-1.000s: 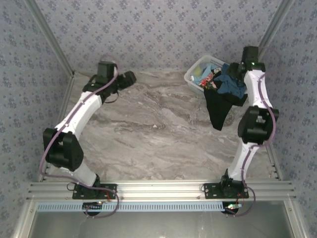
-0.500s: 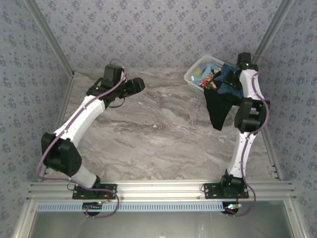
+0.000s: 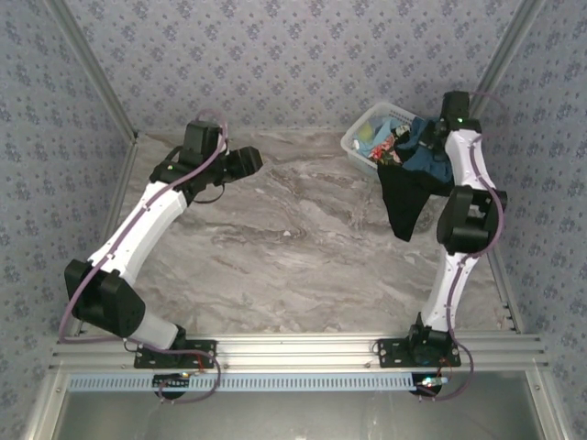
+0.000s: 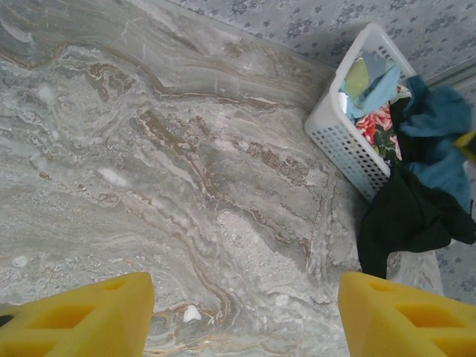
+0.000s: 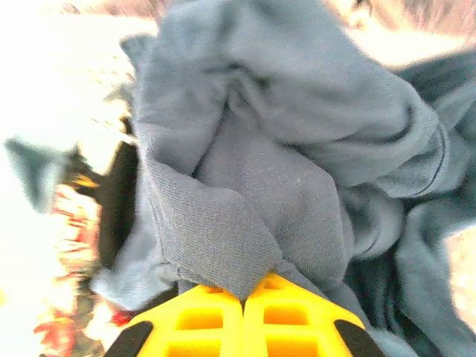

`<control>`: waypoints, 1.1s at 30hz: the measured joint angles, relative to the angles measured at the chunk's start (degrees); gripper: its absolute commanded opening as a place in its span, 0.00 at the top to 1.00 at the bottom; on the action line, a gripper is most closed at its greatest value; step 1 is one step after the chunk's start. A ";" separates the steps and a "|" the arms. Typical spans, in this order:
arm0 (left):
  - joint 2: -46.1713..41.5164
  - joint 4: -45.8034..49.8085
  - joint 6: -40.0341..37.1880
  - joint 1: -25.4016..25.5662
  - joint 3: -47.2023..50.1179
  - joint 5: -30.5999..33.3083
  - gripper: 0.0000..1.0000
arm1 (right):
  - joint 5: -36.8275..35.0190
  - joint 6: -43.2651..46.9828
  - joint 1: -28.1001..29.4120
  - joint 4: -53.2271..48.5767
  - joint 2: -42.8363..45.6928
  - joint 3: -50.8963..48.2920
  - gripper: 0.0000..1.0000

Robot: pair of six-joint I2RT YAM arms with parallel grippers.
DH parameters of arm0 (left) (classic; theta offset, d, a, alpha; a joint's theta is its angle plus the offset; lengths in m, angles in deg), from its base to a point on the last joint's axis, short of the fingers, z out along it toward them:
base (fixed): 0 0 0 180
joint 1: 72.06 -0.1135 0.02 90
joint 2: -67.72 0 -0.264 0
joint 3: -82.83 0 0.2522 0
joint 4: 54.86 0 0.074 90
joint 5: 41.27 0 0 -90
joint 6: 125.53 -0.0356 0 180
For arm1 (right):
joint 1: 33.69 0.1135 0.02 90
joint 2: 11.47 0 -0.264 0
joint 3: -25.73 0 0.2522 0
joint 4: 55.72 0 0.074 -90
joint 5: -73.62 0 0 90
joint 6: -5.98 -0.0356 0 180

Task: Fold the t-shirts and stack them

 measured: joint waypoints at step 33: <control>-12.31 12.02 3.72 -7.37 6.73 24.11 0.31 | 9.97 -16.41 39.78 19.52 34.75 -38.73 0.77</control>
